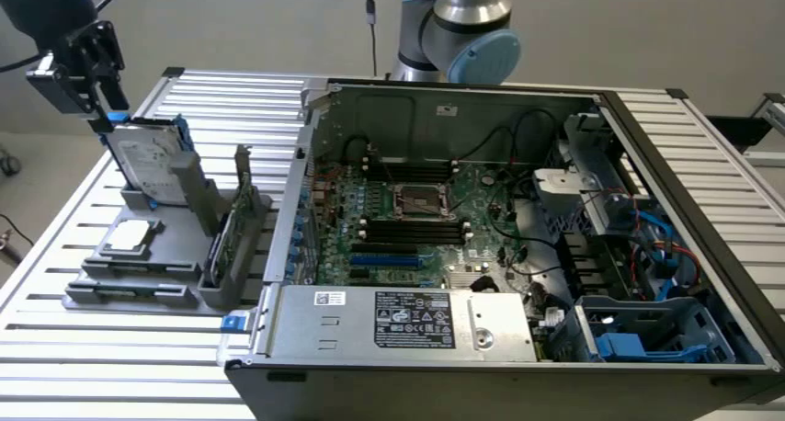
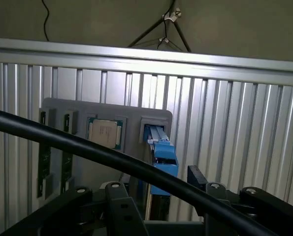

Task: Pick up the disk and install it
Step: 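Pick up the disk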

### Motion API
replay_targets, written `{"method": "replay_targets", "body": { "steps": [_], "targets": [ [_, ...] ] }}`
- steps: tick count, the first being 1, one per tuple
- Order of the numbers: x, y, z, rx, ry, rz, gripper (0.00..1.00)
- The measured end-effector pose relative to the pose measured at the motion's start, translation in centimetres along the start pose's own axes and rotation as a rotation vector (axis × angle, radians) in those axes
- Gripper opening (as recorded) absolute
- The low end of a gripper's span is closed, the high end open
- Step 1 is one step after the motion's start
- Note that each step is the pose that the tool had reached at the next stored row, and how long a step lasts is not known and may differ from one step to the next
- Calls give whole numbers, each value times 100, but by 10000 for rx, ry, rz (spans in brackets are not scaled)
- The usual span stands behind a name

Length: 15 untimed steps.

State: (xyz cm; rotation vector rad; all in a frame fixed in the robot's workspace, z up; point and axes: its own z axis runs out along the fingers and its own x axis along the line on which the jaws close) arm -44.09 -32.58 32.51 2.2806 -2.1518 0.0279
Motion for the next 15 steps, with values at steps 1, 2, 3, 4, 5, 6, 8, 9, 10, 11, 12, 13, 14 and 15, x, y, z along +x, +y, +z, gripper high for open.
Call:
{"method": "replay_targets", "body": {
  "steps": [1,2,3,4,5,6,8,9,10,11,12,13,14,15],
  "targets": [
    [-1,0,18,-2,1,109,56],
    [-1,0,36,-4,2,220,56],
    [-1,0,54,-5,3,322,56],
    [-2,1,71,-7,3,396,56],
    [-2,1,92,-7,3,459,56],
    [-2,1,109,-8,4,500,56],
    [-3,1,145,-10,5,539,56],
    [-3,1,163,-10,5,542,56],
    [-3,1,181,-9,5,545,56],
    [-4,2,198,-8,5,546,56],
    [-4,2,211,-8,4,546,56],
    [-5,2,223,-8,4,547,56],
    [-6,2,233,-9,4,548,56],
    [-7,2,240,-10,5,548,56]
  ]
}}
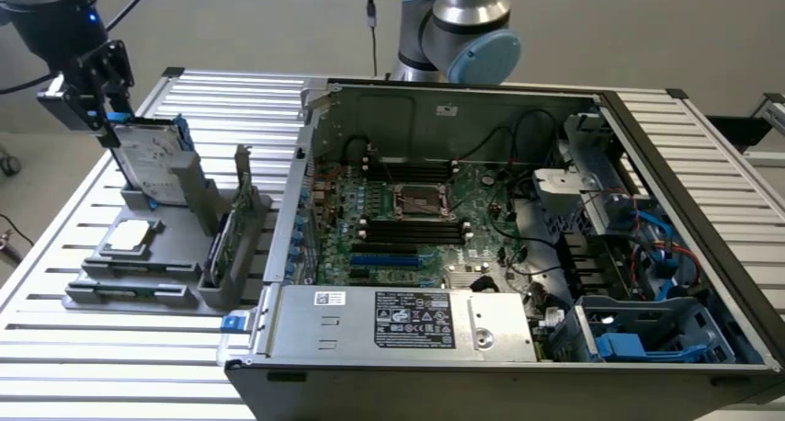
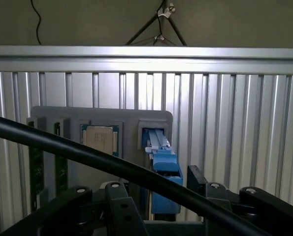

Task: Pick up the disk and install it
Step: 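Pick up the disk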

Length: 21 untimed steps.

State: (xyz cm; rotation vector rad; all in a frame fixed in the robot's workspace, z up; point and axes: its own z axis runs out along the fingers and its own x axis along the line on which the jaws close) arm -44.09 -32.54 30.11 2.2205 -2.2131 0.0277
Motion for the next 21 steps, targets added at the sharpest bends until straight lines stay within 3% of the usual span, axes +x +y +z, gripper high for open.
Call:
{"method": "replay_targets", "body": {
  "steps": [21],
  "targets": [
    [-37,-6,124,-60,1,58,56]
  ]
}}
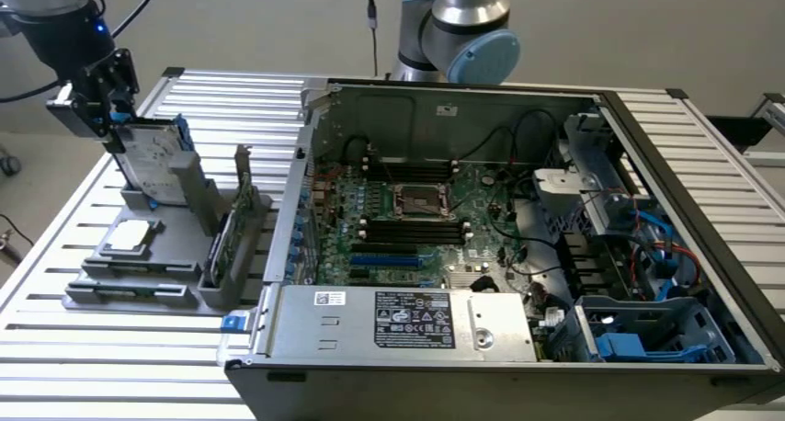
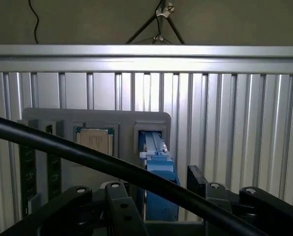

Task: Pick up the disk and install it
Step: 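Pick up the disk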

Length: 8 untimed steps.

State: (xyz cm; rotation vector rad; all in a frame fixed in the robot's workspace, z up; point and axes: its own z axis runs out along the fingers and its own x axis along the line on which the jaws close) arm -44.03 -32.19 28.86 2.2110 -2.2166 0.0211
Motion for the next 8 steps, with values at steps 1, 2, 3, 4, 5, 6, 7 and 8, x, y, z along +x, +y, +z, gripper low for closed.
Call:
{"method": "replay_targets", "body": {
  "steps": [1,2,3,4,5,6,7,8],
  "targets": [
    [0,0,2,-1,-1,10,56],
    [0,-1,3,-3,-1,17,56],
    [0,-1,4,-4,-1,23,56],
    [0,-2,5,-4,-2,28,56],
    [-1,-3,6,-3,-4,33,56],
    [0,-4,7,-3,-5,37,56],
    [0,-5,8,-2,-6,40,56],
    [0,-6,9,-2,-7,43,56]
  ]
}}
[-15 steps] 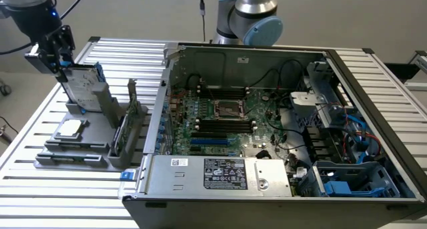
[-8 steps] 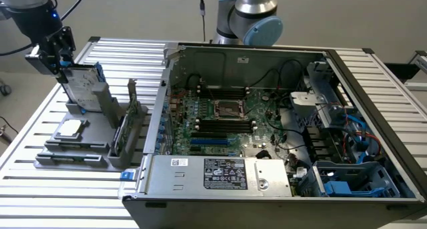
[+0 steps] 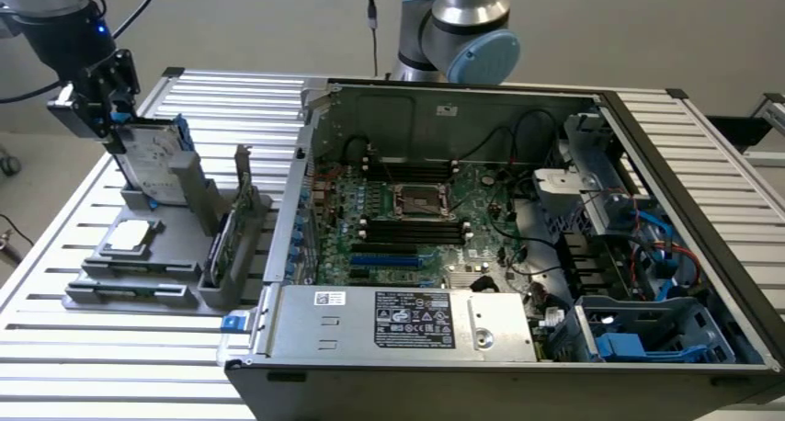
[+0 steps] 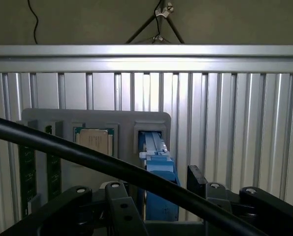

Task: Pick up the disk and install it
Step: 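Pick up the disk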

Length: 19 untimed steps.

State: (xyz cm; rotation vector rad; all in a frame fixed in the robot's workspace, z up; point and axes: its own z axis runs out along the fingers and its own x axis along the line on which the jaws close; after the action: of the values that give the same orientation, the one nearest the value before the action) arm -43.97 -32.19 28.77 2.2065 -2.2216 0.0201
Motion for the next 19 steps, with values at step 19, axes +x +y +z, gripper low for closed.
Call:
{"method": "replay_targets", "body": {
  "steps": [19],
  "targets": [
    [-14,-1,11,-9,-2,14,56]
  ]
}}
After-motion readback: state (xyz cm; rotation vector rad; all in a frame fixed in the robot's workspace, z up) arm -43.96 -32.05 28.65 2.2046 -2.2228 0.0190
